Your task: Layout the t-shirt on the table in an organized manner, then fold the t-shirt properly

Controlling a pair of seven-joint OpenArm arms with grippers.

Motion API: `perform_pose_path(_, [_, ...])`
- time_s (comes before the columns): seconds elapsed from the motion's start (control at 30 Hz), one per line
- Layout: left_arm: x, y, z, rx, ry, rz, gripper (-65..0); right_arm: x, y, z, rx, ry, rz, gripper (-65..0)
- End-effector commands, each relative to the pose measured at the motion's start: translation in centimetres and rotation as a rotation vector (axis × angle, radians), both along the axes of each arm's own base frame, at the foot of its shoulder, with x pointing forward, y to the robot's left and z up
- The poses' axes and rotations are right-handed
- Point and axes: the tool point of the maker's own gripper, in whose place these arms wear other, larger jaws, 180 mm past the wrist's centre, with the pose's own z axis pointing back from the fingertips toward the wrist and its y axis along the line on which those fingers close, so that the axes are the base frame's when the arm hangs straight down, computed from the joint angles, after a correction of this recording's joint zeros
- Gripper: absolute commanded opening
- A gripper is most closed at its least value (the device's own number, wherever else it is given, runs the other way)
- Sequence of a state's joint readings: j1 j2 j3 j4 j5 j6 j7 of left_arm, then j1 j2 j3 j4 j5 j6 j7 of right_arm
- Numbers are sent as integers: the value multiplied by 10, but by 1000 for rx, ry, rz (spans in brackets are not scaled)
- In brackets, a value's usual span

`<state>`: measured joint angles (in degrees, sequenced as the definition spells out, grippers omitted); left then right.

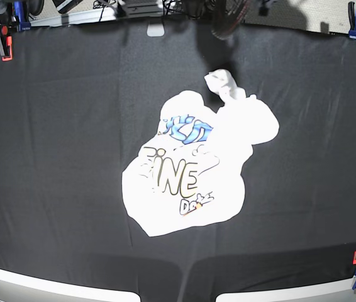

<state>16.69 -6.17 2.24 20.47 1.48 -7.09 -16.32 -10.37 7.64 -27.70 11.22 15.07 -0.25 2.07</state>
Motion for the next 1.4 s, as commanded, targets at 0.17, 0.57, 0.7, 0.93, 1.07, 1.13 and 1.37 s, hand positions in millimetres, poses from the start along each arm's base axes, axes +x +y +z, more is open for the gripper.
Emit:
perform_pose_path(0.17, [-27,12,11,11,-4,-13,-390,-41,-5,13,27,-9,17,-292])
perform_pose_path(0.57, [-82,50,59,46,-11,-13,-390,-95,-23,64,49,-5,83,-292])
perform_pose_path(0.7, [-103,51,79,27,70,29,-390,-99,-13,92,108,-33,115,-292])
perform_pose_path(0.93, [-94,46,129,0,-15,-35,-390,-95,-1,136,154,-77,158,-292])
perform_pose_path(1.07, [-88,43,152,-4,-21,-57,-390,-88,3,150,164,-66,166,-292])
perform_pose_path(1.13, [-85,46,158,9,9,-63,-390,-78,6,157,161,-87,187,-292])
perform_pose_path(1.37, [-64,48,181,44,98,-97,-390,-37,11,182,138,-131,203,-292])
